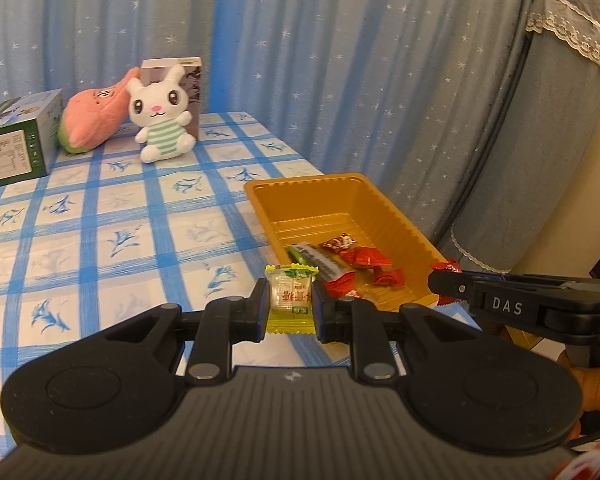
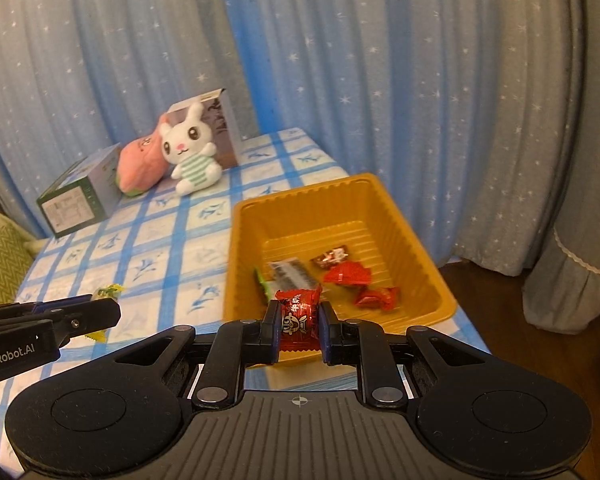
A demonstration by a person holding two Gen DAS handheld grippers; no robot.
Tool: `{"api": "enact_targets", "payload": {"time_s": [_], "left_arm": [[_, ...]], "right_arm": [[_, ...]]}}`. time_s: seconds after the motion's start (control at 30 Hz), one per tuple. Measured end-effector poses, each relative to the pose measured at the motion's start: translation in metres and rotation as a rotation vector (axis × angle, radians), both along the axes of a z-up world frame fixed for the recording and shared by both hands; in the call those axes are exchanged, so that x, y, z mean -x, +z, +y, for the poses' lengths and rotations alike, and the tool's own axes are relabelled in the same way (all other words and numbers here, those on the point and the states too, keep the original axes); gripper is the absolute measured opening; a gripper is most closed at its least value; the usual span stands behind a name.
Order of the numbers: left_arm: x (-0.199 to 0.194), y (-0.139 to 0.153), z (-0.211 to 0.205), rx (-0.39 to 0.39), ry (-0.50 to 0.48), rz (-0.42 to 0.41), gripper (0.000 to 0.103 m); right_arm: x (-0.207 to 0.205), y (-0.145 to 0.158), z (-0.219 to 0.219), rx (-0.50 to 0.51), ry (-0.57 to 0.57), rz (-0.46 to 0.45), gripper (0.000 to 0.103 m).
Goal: Organize snacks
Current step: 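Carry the yellow candy and red candy over the orange tray with both tools, then lower both tools into the tray and open them to drop the candies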
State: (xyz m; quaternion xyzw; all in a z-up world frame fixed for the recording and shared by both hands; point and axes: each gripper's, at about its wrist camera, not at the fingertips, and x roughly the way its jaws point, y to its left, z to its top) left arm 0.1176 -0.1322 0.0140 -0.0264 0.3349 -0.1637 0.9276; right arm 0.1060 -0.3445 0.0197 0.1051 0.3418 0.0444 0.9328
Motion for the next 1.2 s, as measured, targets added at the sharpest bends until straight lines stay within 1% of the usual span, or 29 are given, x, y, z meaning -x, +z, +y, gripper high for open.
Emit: {"api": "enact_targets", "payload": {"time_s": [0.27, 0.6, 0.77, 1.2], "left_arm": [[-0.012, -0.001, -0.018, 0.001, -0.027, 0.001, 0.019], [-0.027, -0.006, -0.031, 0.002, -0.047, 0.011, 0.019], [-0.041, -0.009, -0.037, 0.004, -0.052, 0.020, 0.019], [-0.085, -0.018, -0.052, 0.020, -0.053, 0.044, 0.019]], "right_arm": [[-0.004, -0.001, -0.018, 0.003, -0.031, 0.004, 0.019], [-0.018, -0.002, -0.030, 0.021, -0.037, 0.002, 0.019], [-0.028, -0.003, -0.034, 0.027, -0.025, -0.004, 0.019], [-0.073, -0.014, -0.037, 0.047, 0.036, 0.004, 0.019]]}}
